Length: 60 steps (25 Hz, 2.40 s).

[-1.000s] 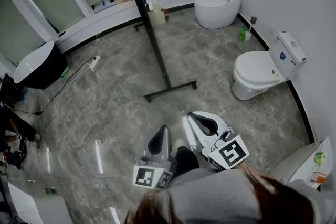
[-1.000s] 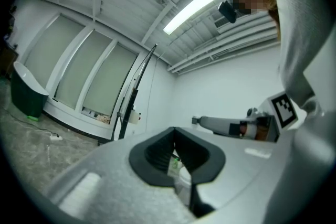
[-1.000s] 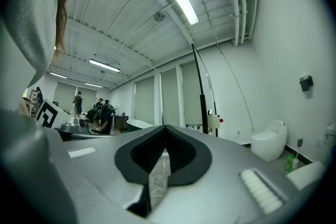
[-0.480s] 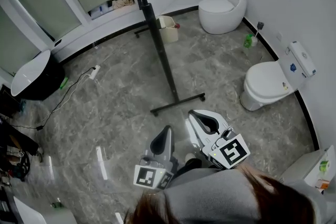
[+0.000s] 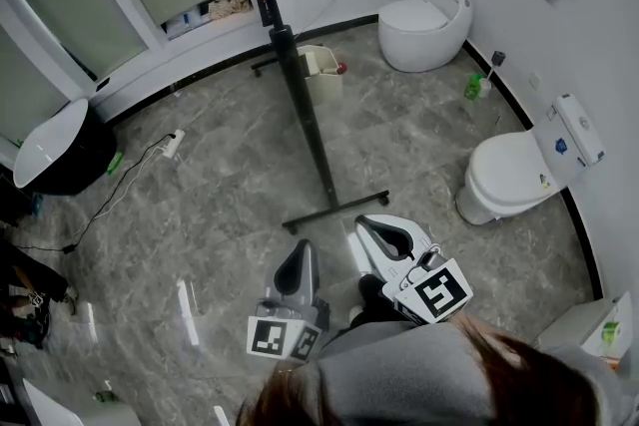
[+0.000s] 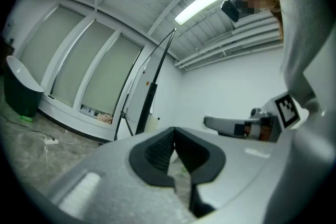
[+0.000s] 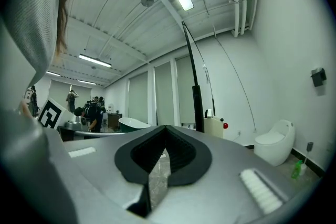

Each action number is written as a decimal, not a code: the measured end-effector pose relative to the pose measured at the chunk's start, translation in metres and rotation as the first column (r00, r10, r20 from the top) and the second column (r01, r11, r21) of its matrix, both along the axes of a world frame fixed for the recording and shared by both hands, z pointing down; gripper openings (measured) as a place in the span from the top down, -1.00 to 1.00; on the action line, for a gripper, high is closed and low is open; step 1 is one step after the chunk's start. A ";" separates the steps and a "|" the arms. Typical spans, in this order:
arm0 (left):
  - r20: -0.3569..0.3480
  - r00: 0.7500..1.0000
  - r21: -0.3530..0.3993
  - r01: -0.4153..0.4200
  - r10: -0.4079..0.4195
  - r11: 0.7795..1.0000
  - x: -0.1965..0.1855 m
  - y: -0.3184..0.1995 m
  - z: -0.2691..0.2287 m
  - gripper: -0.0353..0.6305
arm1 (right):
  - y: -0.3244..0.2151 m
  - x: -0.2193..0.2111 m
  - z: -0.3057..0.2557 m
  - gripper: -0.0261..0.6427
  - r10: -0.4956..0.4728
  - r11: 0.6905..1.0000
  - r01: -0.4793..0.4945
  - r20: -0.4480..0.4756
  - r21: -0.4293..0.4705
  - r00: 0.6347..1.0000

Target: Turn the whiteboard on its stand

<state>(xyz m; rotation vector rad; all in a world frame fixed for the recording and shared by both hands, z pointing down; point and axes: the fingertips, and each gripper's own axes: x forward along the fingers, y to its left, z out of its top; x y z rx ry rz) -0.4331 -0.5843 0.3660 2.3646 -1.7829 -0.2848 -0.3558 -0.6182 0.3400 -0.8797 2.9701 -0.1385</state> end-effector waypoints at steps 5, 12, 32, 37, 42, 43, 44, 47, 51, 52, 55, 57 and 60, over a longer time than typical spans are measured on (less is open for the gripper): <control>0.008 1.000 0.027 0.030 -0.030 0.999 -0.006 -0.027 -0.008 0.89 | -0.034 -0.011 -0.007 0.91 -0.029 0.999 0.029 0.002 0.018 1.000; 0.022 0.997 0.043 0.076 -0.077 0.996 -0.020 -0.051 -0.013 0.89 | -0.098 -0.035 -0.022 0.94 -0.045 0.995 0.051 -0.067 0.091 0.997; -0.009 0.963 0.005 0.270 -0.269 0.963 -0.080 -0.018 -0.003 0.89 | -0.288 -0.163 -0.040 -0.37 0.193 0.968 -0.167 -0.129 0.185 0.973; 0.002 0.955 -0.006 0.297 -0.297 0.955 -0.087 -0.007 -0.001 0.89 | -0.309 -0.174 -0.036 -0.37 0.252 0.960 -0.229 -0.137 0.161 0.958; 0.009 0.951 -0.014 0.309 -0.309 0.951 -0.089 0.001 0.001 0.89 | -0.323 -0.186 -0.028 -0.28 0.263 0.959 -0.236 -0.183 0.156 0.947; 0.014 0.952 -0.016 0.307 -0.307 0.952 -0.088 0.003 0.001 0.89 | -0.324 -0.187 -0.027 -0.19 0.263 0.960 -0.238 -0.181 0.150 0.948; 0.020 0.952 -0.017 0.305 -0.305 0.952 -0.087 0.004 0.001 0.89 | -0.324 -0.187 -0.027 -0.08 0.265 0.960 -0.242 -0.172 0.142 0.949; 0.027 0.954 -0.019 0.300 -0.300 0.954 -0.087 0.005 0.002 0.89 | -0.327 -0.186 -0.029 0.01 0.274 0.959 -0.258 -0.148 0.119 0.950; 0.033 0.958 -0.025 0.285 -0.284 0.958 -0.087 0.005 0.001 0.89 | -0.328 -0.185 -0.031 0.39 0.311 0.950 -0.307 -0.089 0.059 0.946; 0.037 0.960 -0.026 0.280 -0.279 0.960 -0.086 0.005 0.000 0.89 | -0.329 -0.184 -0.032 0.43 0.327 0.945 -0.323 -0.073 0.050 0.942; 0.042 0.962 -0.026 0.271 -0.269 0.962 -0.081 0.008 -0.001 0.89 | -0.329 -0.182 -0.032 0.48 0.345 0.938 -0.343 -0.057 0.045 0.937; 0.039 0.962 -0.030 0.273 -0.271 0.962 -0.082 0.011 0.002 0.89 | -0.329 -0.181 -0.032 0.49 0.351 0.936 -0.348 -0.058 0.048 0.935; 0.029 0.962 -0.033 0.271 -0.270 0.962 -0.081 0.014 0.005 0.89 | -0.327 -0.178 -0.032 0.51 0.365 0.930 -0.363 -0.057 0.051 0.929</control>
